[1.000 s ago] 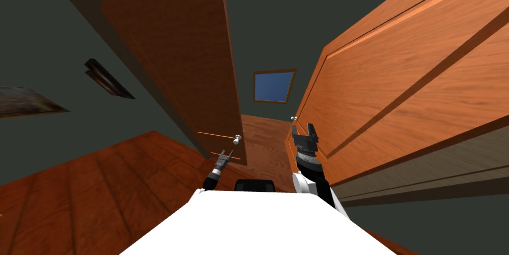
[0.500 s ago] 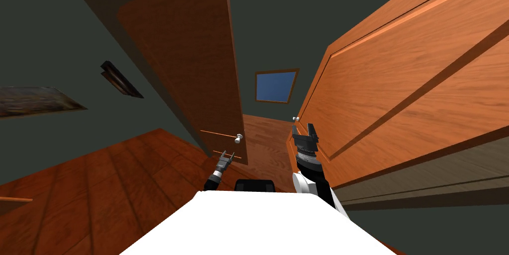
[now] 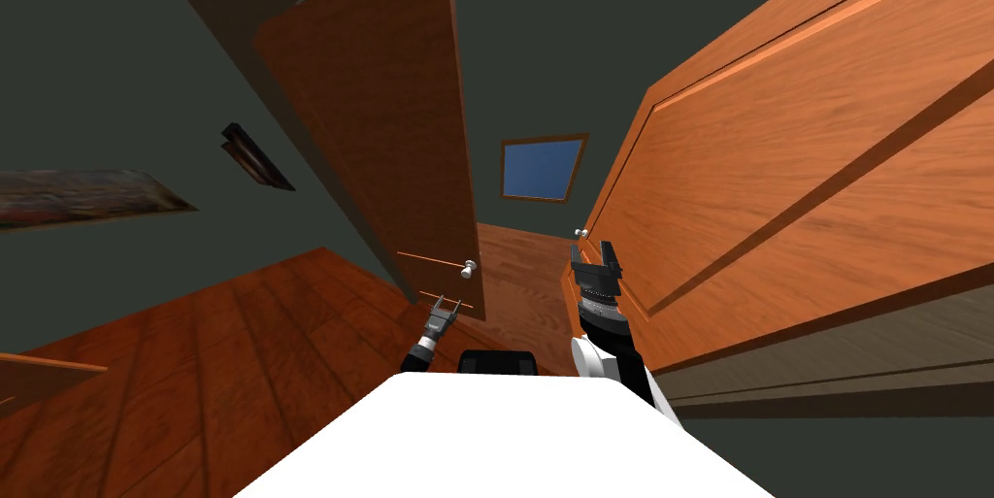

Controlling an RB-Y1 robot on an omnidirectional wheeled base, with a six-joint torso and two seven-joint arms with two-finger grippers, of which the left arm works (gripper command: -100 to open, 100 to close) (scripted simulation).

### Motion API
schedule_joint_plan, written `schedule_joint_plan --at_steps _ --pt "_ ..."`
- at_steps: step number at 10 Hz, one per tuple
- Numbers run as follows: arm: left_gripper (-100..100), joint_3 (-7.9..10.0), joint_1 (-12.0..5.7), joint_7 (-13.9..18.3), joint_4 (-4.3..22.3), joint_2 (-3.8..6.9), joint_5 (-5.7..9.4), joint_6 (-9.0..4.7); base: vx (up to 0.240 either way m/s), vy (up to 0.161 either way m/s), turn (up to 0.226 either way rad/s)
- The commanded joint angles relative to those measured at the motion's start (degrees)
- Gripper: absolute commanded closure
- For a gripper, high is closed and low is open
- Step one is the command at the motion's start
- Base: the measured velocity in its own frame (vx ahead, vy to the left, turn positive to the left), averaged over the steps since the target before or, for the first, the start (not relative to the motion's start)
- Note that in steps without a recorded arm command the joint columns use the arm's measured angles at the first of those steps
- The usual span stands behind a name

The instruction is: Push the door open

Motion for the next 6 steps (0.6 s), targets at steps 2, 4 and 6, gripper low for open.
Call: schedule_joint_plan --at_steps 2,4,6 --pt "-100 0.06 -0.58 -0.32 0.34 2.67 0.20 0.45 0.114 -0.039 -0.023" --pt "-100 0.10 -0.97 -0.54 0.57 3.21 0.34 0.75 0.174 -0.033 -0.018" --pt "-100 0.16 -1.50 -0.83 0.88 2.67 0.52 1.16 0.213 -0.027 -0.023"
